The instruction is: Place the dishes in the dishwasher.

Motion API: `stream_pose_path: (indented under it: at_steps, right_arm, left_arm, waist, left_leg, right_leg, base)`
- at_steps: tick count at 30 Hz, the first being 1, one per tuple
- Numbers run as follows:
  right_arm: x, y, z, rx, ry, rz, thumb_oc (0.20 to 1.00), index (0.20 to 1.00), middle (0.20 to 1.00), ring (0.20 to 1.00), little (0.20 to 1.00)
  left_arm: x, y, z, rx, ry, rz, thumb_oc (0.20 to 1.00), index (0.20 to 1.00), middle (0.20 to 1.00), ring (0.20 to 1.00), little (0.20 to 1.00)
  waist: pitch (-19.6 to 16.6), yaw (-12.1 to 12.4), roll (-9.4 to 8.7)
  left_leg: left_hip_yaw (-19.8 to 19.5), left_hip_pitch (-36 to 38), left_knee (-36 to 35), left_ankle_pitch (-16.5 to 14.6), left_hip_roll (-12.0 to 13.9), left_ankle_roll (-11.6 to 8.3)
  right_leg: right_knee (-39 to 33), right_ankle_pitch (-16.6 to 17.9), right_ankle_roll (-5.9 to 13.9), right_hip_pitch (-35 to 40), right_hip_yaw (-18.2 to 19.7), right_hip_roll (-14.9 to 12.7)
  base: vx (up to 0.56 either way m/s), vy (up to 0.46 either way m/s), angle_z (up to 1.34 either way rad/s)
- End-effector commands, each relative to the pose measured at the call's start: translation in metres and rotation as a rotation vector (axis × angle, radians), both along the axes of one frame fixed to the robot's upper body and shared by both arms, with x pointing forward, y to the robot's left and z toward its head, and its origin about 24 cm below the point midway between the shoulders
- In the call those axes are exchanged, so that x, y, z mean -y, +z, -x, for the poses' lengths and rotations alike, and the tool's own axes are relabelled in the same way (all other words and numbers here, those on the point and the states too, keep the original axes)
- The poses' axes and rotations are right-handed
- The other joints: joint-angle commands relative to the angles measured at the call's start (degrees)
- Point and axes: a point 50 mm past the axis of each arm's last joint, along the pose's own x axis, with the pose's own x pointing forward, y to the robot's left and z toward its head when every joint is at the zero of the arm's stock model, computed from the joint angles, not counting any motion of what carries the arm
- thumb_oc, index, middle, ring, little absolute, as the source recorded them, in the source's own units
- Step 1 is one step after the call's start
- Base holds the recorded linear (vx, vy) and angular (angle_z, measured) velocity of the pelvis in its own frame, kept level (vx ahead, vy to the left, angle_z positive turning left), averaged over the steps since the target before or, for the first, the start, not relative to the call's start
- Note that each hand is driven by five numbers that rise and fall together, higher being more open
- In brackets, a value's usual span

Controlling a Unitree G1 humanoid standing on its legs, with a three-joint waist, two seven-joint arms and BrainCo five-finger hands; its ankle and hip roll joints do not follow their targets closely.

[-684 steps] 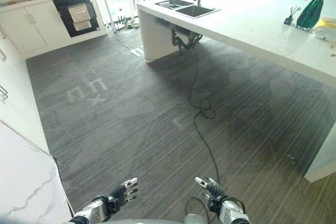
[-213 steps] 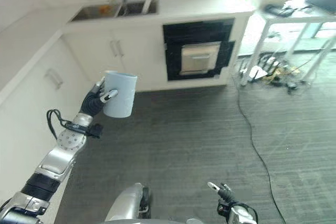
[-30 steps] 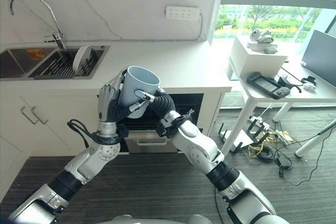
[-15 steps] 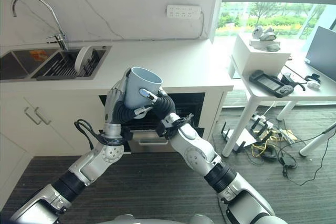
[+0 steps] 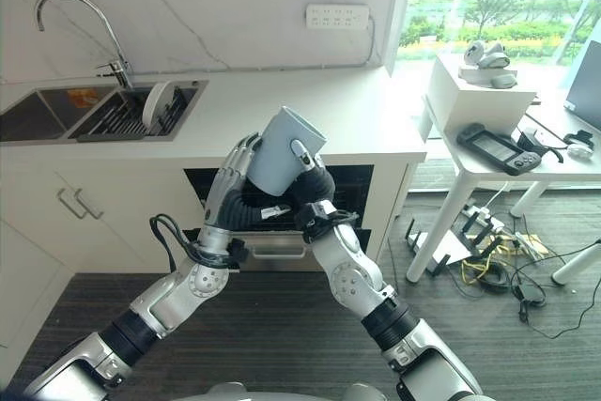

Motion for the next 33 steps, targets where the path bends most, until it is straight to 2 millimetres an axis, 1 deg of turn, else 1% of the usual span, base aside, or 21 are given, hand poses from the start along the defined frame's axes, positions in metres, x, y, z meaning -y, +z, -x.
stream_pose_path:
  at_steps: [1,3,5,6,8,9,10,11,12,14,15,16,18,19,20,24,26,27,28,30,33]
  right_arm:
    - [-0.001,0.062,-0.002,0.305,0.002,-0.154,0.200,0.200,0.200,0.200,0.200]
    - [-0.002,0.064,-0.005,0.335,0.002,-0.137,0.200,0.200,0.200,0.200,0.200]
    - [0.001,0.070,-0.007,0.381,-0.028,-0.117,0.200,0.200,0.200,0.200,0.200]
    - [0.004,0.072,-0.008,0.386,-0.041,-0.118,0.200,0.200,0.200,0.200,0.200]
    - [0.014,0.068,-0.005,0.376,-0.055,-0.129,0.200,0.200,0.200,0.200,0.200]
    - [0.018,0.064,-0.002,0.377,-0.060,-0.121,0.200,0.200,0.200,0.200,0.200]
    - [0.023,0.053,0.004,0.358,-0.066,-0.130,0.200,0.200,0.200,0.200,0.200]
    - [0.024,0.045,0.007,0.334,-0.068,-0.147,0.200,0.200,0.200,0.200,0.200]
    - [0.027,0.034,0.009,0.307,-0.065,-0.155,0.200,0.200,0.200,0.200,0.200]
    - [0.025,0.025,0.010,0.304,-0.053,-0.147,0.200,0.200,0.200,0.200,0.200]
    - [0.022,0.025,0.009,0.314,-0.048,-0.138,0.200,0.200,0.200,0.200,0.200]
    - [0.015,0.035,0.003,0.341,-0.025,-0.131,0.200,0.200,0.200,0.200,0.200]
    - [0.018,0.038,-0.001,0.341,-0.027,-0.131,0.200,0.200,0.200,0.200,0.200]
    - [0.024,0.038,-0.003,0.334,-0.043,-0.142,0.200,0.200,0.200,0.200,0.200]
    - [0.027,0.039,-0.004,0.339,-0.054,-0.141,0.200,0.200,0.200,0.200,0.200]
    - [0.037,0.045,-0.004,0.338,-0.103,-0.139,0.200,0.200,0.200,0.200,0.200]
    - [0.039,0.043,-0.003,0.334,-0.105,-0.121,0.200,0.200,0.200,0.200,0.200]
    - [0.040,0.040,-0.002,0.336,-0.112,-0.110,0.200,0.200,0.200,0.200,0.200]
    - [0.042,0.039,-0.002,0.336,-0.121,-0.107,0.200,0.200,0.200,0.200,0.200]
    - [0.043,0.040,-0.001,0.360,-0.169,-0.093,0.200,0.200,0.200,0.200,0.200]
    - [0.045,0.032,0.000,0.341,-0.153,-0.104,0.200,0.200,0.200,0.200,0.200]
  left_arm:
    - [-0.008,0.012,0.002,0.074,0.005,0.020,1.000,1.000,1.000,1.000,1.000]
    - [-0.011,0.013,0.000,0.098,0.019,0.038,1.000,1.000,1.000,1.000,1.000]
    - [-0.010,0.019,-0.005,0.129,0.013,0.048,1.000,1.000,1.000,1.000,1.000]
    - [-0.012,0.020,-0.008,0.125,0.017,0.043,1.000,1.000,1.000,1.000,1.000]
    - [-0.017,0.018,-0.009,0.113,0.021,0.034,1.000,1.000,1.000,1.000,1.000]
    - [-0.019,0.017,-0.008,0.114,0.015,0.019,1.000,1.000,1.000,1.000,1.000]
    - [-0.021,0.013,-0.006,0.105,0.001,-0.021,1.000,1.000,1.000,1.000,1.000]
    - [-0.022,0.010,-0.004,0.091,-0.004,-0.039,1.000,1.000,1.000,1.000,1.000]
    - [-0.025,0.006,-0.003,0.063,-0.001,-0.046,1.000,1.000,1.000,1.000,1.000]
    - [-0.027,0.005,-0.003,0.045,0.011,-0.026,1.000,1.000,1.000,1.000,1.000]
    - [-0.027,0.007,-0.005,0.044,0.009,-0.025,1.000,1.000,1.000,1.000,1.000]
    - [-0.024,0.013,-0.013,0.038,-0.007,-0.040,1.000,1.000,1.000,1.000,1.000]
    - [-0.022,0.014,-0.015,0.022,-0.019,-0.039,1.000,1.000,1.000,1.000,1.000]
    - [-0.016,0.010,-0.016,-0.021,-0.029,-0.024,1.000,1.000,1.000,1.000,1.000]
    - [-0.015,0.008,-0.016,-0.033,-0.033,-0.023,1.000,1.000,1.000,1.000,1.000]
    - [-0.015,-0.010,-0.009,-0.120,-0.036,-0.045,1.000,1.000,1.000,1.000,1.000]
    - [-0.020,-0.016,-0.005,-0.141,-0.017,-0.025,1.000,1.000,1.000,1.000,1.000]
    - [-0.023,-0.019,-0.002,-0.153,-0.010,-0.017,1.000,1.000,1.000,1.000,1.000]
    - [-0.027,-0.022,0.000,-0.169,-0.005,-0.012,1.000,1.000,1.000,1.000,1.000]
    - [-0.024,-0.024,-0.004,-0.198,-0.047,-0.039,1.000,1.000,1.000,1.000,1.000]
    - [-0.022,-0.028,-0.008,-0.228,-0.052,-0.063,1.000,1.000,1.000,1.000,1.000]
  waist:
    - [5.5,1.3,-3.58]
    - [6.0,1.3,-1.36]
    - [6.1,1.0,-0.55]
    - [5.9,1.1,-0.62]
    - [5.4,1.2,-1.20]
    - [5.4,1.3,-1.54]
    - [5.7,1.4,-1.99]
    - [6.1,1.2,-1.98]
    - [6.5,0.9,-1.80]
    - [7.0,0.3,-2.33]
    - [7.2,-0.1,-2.92]
    - [7.6,-0.8,-3.96]
    - [7.4,-1.1,-4.11]
    - [6.8,-1.4,-4.41]
    - [6.6,-1.3,-4.46]
    - [5.7,-2.3,-3.73]
    - [6.3,-1.9,-3.99]
    - [7.3,-1.1,-4.22]
    - [7.9,-0.7,-3.69]
    - [7.6,-1.1,-1.83]
    - [7.1,-1.8,-1.63]
  left_leg:
    - [-2.9,-0.2,5.5,6.1,-1.4,-0.62]
    - [-4.2,-4.8,5.5,4.3,0.9,-0.85]
    - [-5.5,-8.8,5.5,3.7,1.8,-1.27]
    - [-6.2,-8.8,5.5,2.5,0.9,-1.05]
    - [-5.4,-7.9,5.5,1.0,-0.6,-0.22]
    - [-5.1,-7.9,5.5,0.7,-1.4,0.42]
    - [-5.0,-7.4,5.5,0.0,-3.1,2.26]
    - [-5.3,-6.4,5.5,-0.5,-3.7,3.15]
    - [-5.7,-4.9,5.5,-1.2,-3.9,3.99]
    - [-6.0,-4.2,5.5,-2.1,-4.3,4.10]
    - [-5.6,-4.3,5.5,-2.8,-4.7,4.06]
    - [-4.2,-4.0,5.5,-5.1,-4.3,4.03]
    - [-4.6,-4.5,5.5,-5.1,-3.8,3.95]
    - [-4.5,-5.4,5.5,-4.3,-2.5,3.31]
    - [-4.4,-5.7,5.5,-3.8,-1.6,2.82]
    - [-4.9,-5.4,5.5,-2.4,0.8,1.15]
    - [-5.7,-3.5,5.5,0.0,-0.8,0.89]
    - [-7.8,-3.1,5.5,3.4,-2.2,0.61]
    - [-9.0,-4.3,5.5,2.7,-2.0,0.68]
    - [-8.3,-7.7,5.5,1.7,0.1,-0.04]
    - [-8.0,-7.7,5.5,0.6,0.0,0.14]
  right_leg:
    - [-7.3,5.2,0.55,6.7,4.7,-2.0]
    - [-7.3,4.8,1.30,6.5,4.3,-1.9]
    - [-7.3,4.9,2.85,6.3,3.5,-3.8]
    - [-7.3,5.0,3.68,6.0,3.5,-4.9]
    - [-7.3,5.5,5.36,6.4,2.9,-7.0]
    - [-7.3,5.5,5.49,7.1,3.0,-7.1]
    - [-7.3,6.1,4.89,9.0,2.9,-6.2]
    - [-7.3,7.0,4.33,9.6,2.4,-5.4]
    - [-7.3,9.5,3.96,8.6,1.5,-5.0]
    - [-7.3,11.2,3.90,4.6,2.7,-5.7]
    - [-7.3,12.6,4.41,2.2,3.8,-6.5]
    - [-7.3,14.5,5.99,-3.3,5.7,-7.6]
    - [-7.3,13.5,6.23,-3.7,7.2,-6.5]
    - [-7.3,11.6,6.16,-3.3,7.2,-5.0]
    - [-7.3,10.8,5.97,-2.9,6.6,-4.7]
    - [-7.3,7.7,3.66,-0.8,7.0,-1.7]
    - [-7.3,7.5,2.63,0.4,7.8,-1.3]
    - [-7.3,7.3,1.80,1.7,8.7,-1.2]
    - [-7.3,7.0,1.69,2.7,8.9,-0.9]
    - [-7.3,6.0,2.33,3.8,7.1,-0.8]
    - [-7.3,6.4,3.54,3.4,6.5,-2.5]
  base:
    - [-0.04,0.231,0.35]
    - [-0.05,0.468,0.21]
    - [0.01,0.583,0.36]
    - [0.09,0.579,0.33]
    - [0.14,0.438,-0.04]
    - [0.23,0.397,-0.23]
    - [0.25,0.342,-0.08]
    - [0.28,0.320,0.01]
    - [0.17,0.166,0.06]
    - [0.05,0.003,0.02]
    - [-0.04,-0.235,0.02]
    - [-0.02,-0.310,-0.04]
    - [0.01,-0.289,-0.07]
    - [0.03,-0.300,0.18]
    - [0.05,-0.398,0.55]
    - [0.09,-0.215,0.28]
    - [0.11,-0.077,0.21]
    - [0.07,0.044,-0.02]
    - [0.04,0.187,-0.24]
    - [0.03,0.301,-0.28]
    - [0.02,0.196,-0.02]
